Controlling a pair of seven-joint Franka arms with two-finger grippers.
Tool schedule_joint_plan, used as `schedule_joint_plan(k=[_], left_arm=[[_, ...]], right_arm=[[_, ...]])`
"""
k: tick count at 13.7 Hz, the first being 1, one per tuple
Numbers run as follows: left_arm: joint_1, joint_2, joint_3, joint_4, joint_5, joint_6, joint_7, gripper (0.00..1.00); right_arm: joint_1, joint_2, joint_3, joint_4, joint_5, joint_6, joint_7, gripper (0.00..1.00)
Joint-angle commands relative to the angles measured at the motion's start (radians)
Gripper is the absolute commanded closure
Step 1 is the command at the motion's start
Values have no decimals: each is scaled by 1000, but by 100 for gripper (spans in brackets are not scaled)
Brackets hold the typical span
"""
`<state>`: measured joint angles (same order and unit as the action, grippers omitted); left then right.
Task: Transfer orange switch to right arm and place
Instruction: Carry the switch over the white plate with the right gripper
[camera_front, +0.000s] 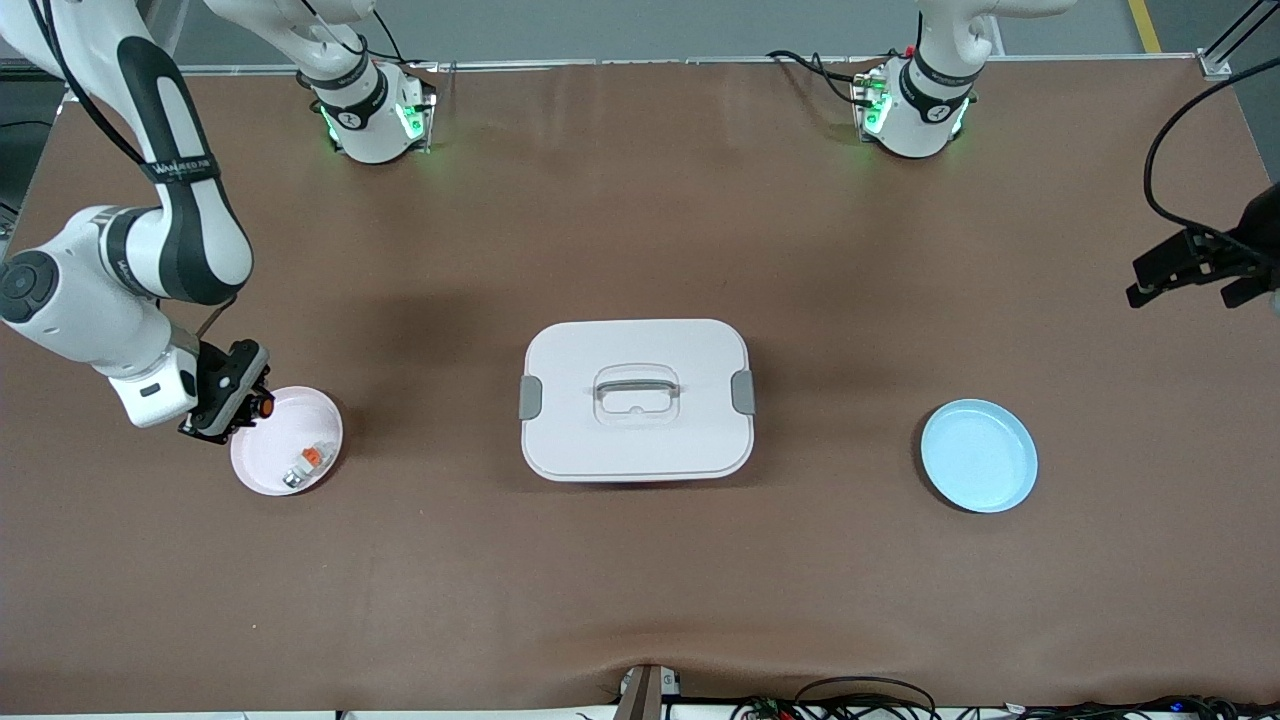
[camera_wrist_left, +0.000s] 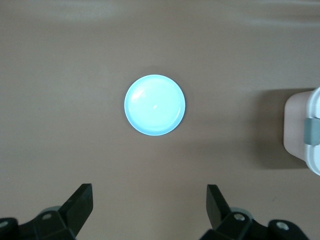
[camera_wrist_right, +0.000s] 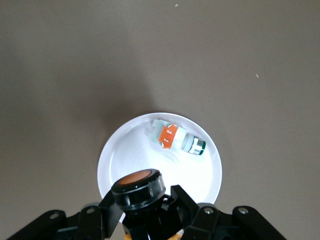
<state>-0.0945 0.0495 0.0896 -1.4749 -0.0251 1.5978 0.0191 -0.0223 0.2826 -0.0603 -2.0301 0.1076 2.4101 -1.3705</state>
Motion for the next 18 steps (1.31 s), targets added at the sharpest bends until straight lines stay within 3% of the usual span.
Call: schedule_joint_plan(k=[1, 5, 11, 16, 18], left_arm=[[64, -68, -76, -48, 17, 1, -4, 0], [64, -63, -90, -100, 16, -15, -30, 0], [81, -19, -76, -79, 4, 53, -44, 0], [91, -19, -76, -81, 2, 45, -39, 0], [90, -19, -76, -79, 4, 45, -41, 0]], right_arm=[[-42, 62, 16, 22, -12, 82, -44, 100], [-64, 98, 17, -8, -9, 217, -56, 100], [-93, 168, 25, -71, 0, 407, -76, 100], [-191, 245, 131, -91, 12, 524, -79, 100], [-203, 254, 140, -88, 12, 538, -85, 100]])
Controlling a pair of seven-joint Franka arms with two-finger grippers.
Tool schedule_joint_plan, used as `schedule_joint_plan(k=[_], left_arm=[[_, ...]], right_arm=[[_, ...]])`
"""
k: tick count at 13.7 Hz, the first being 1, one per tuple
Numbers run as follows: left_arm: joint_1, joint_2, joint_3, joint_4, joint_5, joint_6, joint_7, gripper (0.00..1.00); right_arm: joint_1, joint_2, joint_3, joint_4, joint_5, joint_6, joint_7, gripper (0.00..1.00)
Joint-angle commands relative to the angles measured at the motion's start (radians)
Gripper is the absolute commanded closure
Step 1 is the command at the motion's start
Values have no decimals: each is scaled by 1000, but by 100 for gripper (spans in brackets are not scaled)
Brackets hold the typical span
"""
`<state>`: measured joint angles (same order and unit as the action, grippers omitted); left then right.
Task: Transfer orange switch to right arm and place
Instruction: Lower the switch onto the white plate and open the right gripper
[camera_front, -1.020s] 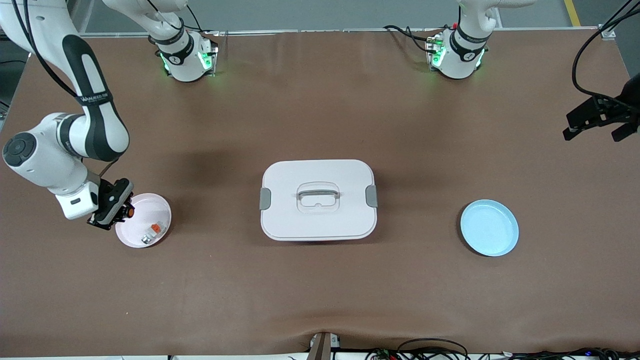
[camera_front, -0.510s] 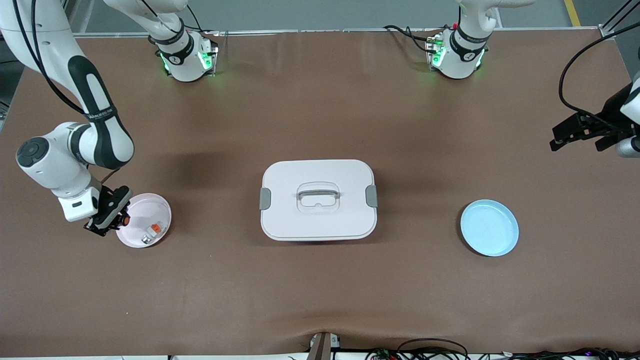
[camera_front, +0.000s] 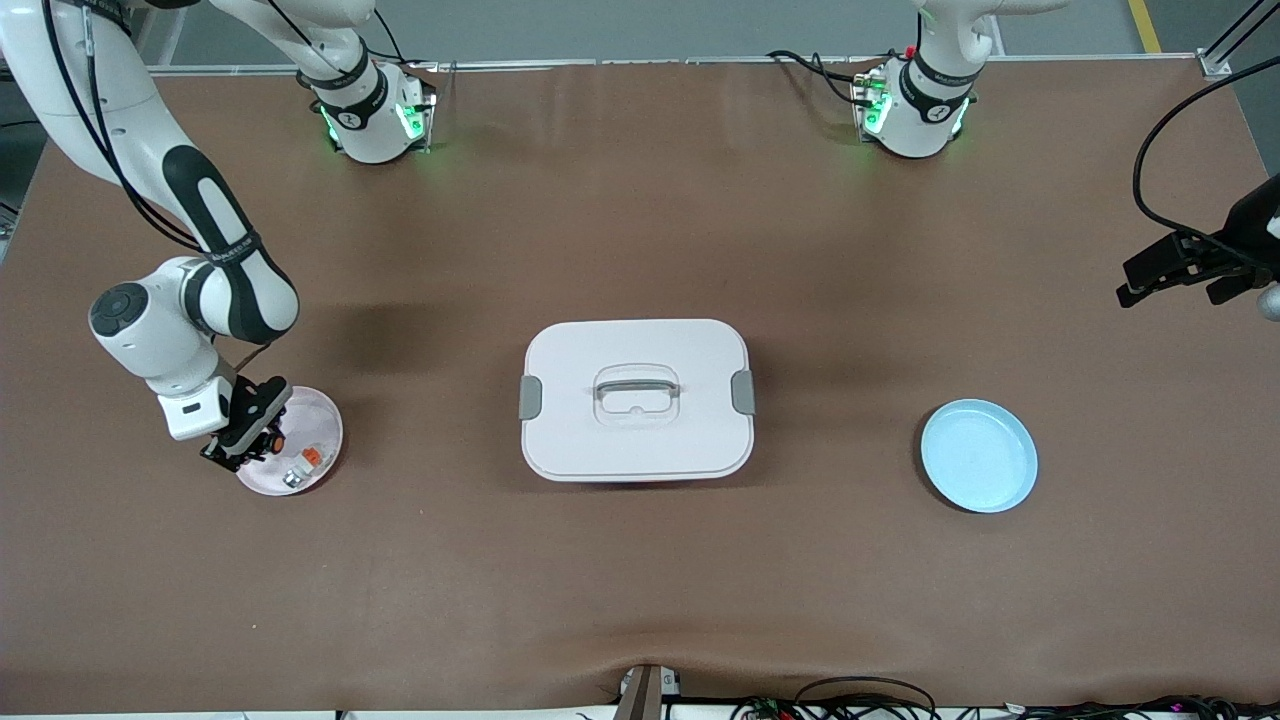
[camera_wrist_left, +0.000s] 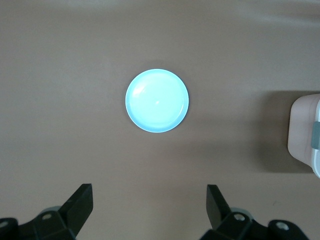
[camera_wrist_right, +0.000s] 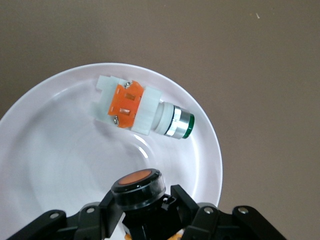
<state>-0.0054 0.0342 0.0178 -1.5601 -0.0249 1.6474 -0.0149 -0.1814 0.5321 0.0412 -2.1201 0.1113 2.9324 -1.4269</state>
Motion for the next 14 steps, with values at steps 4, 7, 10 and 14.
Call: schedule_joint_plan(k=[4, 7, 10, 14], left_arm=[[2, 1, -6, 6, 7, -6, 1, 0], [10, 1, -6, 5, 6, -29, 4, 0], [7, 6, -7, 6, 8, -44, 7, 0], [-1, 6, -13, 6, 8, -44, 7, 0]], right_arm=[[-44, 35, 39, 5, 8, 50, -27, 100], [-41, 42, 40, 5, 8, 57, -27, 100], [-43, 42, 40, 6, 10, 56, -6, 1], [-44, 39, 40, 8, 11, 53, -7, 0]])
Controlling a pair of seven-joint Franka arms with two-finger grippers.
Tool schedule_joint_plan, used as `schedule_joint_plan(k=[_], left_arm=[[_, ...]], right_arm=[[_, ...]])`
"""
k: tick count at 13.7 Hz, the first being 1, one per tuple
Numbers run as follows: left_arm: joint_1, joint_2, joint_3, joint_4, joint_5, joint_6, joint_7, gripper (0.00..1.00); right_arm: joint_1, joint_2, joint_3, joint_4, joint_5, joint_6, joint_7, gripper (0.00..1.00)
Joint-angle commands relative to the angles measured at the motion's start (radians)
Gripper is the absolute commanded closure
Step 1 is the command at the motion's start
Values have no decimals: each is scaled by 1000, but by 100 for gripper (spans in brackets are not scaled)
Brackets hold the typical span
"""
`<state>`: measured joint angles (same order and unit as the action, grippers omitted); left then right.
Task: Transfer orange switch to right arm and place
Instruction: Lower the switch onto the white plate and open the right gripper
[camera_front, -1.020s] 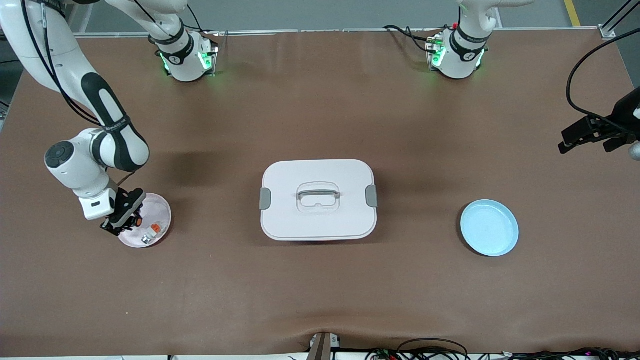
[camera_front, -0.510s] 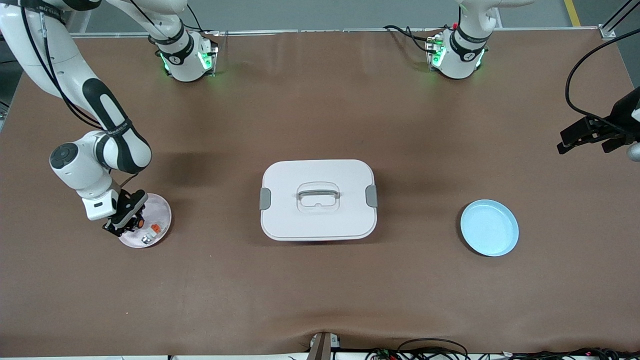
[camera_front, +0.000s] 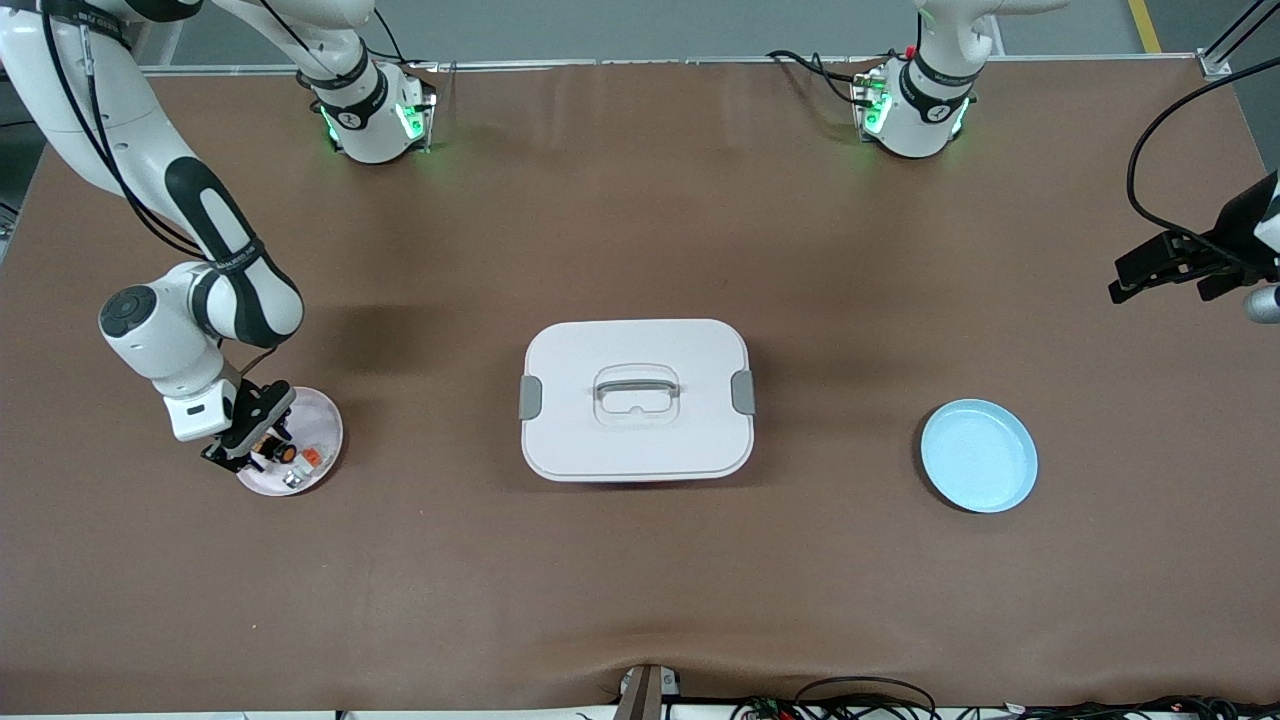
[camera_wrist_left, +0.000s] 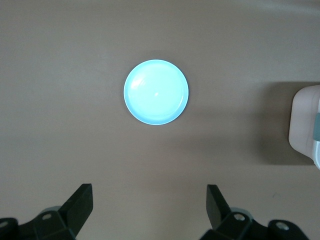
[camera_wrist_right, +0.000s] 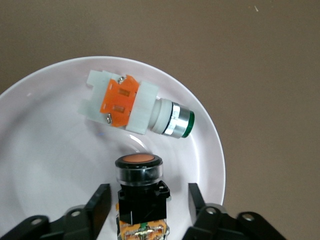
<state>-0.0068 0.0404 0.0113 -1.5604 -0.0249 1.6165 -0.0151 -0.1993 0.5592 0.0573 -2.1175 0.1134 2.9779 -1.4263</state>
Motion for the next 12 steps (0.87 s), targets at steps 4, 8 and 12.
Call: schedule_joint_plan(k=[4, 8, 12], left_arm=[[-1, -2, -7, 6, 8, -14, 7, 0], [-1, -1, -7, 6, 10, -14, 6, 0], [-1, -2, -7, 6, 10, -14, 7, 0]], right_arm=[[-28, 4, 25, 5, 9, -11, -5, 0], [-32, -63, 30, 17, 40, -189, 27, 0], [-20, -142, 30, 103, 40, -457, 163, 0]])
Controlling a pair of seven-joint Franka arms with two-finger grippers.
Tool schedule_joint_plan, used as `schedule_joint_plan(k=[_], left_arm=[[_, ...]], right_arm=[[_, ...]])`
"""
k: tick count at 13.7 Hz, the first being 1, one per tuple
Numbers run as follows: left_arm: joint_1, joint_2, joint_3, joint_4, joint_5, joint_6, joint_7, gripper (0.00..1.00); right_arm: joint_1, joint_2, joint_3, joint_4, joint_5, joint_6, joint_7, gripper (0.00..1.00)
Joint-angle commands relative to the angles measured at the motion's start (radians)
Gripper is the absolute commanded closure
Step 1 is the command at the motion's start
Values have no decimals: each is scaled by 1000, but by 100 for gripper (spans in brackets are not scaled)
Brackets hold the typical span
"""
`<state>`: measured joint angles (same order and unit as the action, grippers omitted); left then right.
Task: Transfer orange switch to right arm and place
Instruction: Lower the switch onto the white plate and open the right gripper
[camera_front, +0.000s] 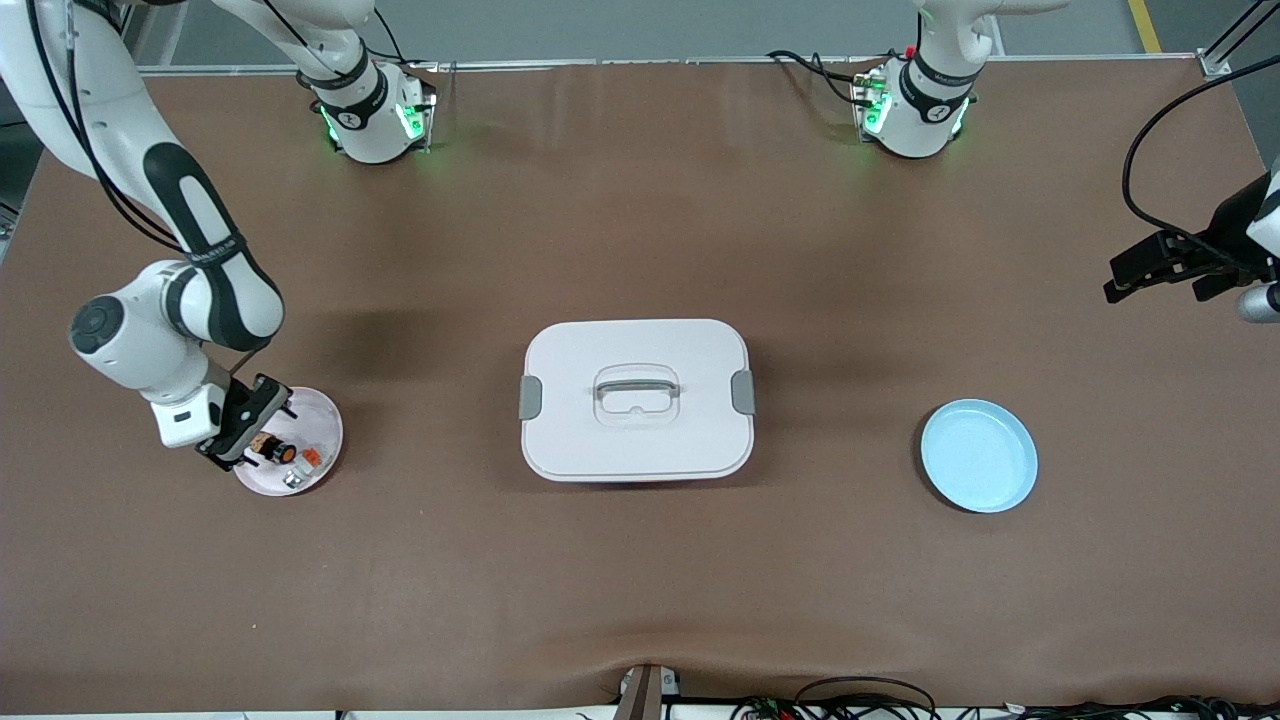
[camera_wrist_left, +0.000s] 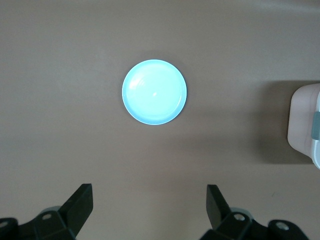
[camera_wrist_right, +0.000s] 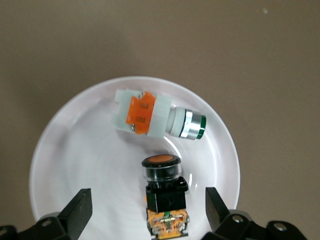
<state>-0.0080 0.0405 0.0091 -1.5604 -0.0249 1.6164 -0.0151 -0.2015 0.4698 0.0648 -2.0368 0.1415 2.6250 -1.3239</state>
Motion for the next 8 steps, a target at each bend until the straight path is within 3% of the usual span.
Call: schedule_joint_plan(k=[1, 8], left_arm=[[0, -2, -4, 6, 10, -13, 7, 0], [-3, -5, -6, 6, 3, -13, -16, 0]], right_arm=[[-19, -62, 23, 44, 12, -158, 107, 0], [-26, -223, 17, 58, 4, -397, 596, 0]])
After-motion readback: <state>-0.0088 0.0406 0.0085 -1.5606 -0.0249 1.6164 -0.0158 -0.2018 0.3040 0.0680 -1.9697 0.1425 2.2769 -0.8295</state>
